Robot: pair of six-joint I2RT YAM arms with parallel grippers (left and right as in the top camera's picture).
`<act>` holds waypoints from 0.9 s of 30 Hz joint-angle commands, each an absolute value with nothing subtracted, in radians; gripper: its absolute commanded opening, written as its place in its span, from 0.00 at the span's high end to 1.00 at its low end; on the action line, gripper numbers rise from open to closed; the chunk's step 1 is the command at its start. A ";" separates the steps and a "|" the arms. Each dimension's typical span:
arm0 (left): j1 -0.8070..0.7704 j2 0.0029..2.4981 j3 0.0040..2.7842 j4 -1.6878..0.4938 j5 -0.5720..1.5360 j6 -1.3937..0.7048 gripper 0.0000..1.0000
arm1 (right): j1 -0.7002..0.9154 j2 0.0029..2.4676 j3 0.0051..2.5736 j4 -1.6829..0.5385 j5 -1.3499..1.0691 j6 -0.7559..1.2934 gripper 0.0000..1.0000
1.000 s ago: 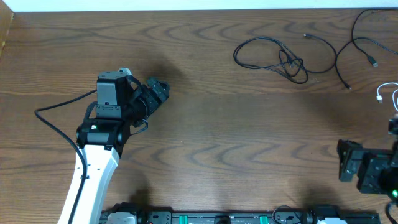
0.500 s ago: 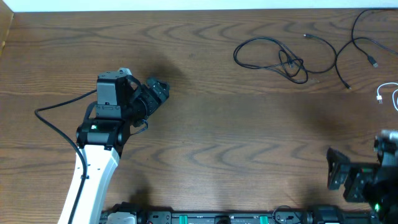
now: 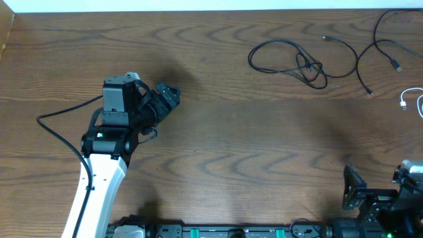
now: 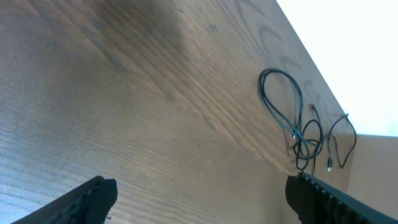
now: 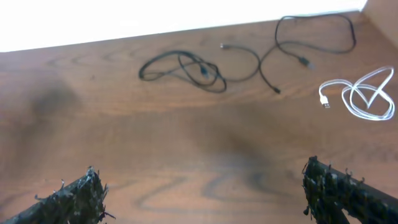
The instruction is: Untangle cables
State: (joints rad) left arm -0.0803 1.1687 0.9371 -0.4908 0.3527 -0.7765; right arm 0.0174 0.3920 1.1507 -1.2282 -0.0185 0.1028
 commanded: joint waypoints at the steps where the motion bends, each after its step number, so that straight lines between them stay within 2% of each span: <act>1: -0.077 1.163 0.949 -0.493 0.346 -0.756 0.08 | 0.020 0.331 1.092 -1.178 -0.010 0.104 0.01; 11: -0.077 1.163 0.949 -0.493 0.346 -0.756 0.08 | 0.020 0.257 0.984 -1.066 0.052 0.074 0.01; 20: -0.077 1.163 0.949 -0.493 0.346 -0.756 0.08 | 0.020 0.257 0.721 -0.667 0.032 0.044 0.01; 27: -0.077 1.163 0.949 -0.493 0.346 -0.756 0.08 | 0.020 0.257 0.548 -0.432 0.004 0.113 0.01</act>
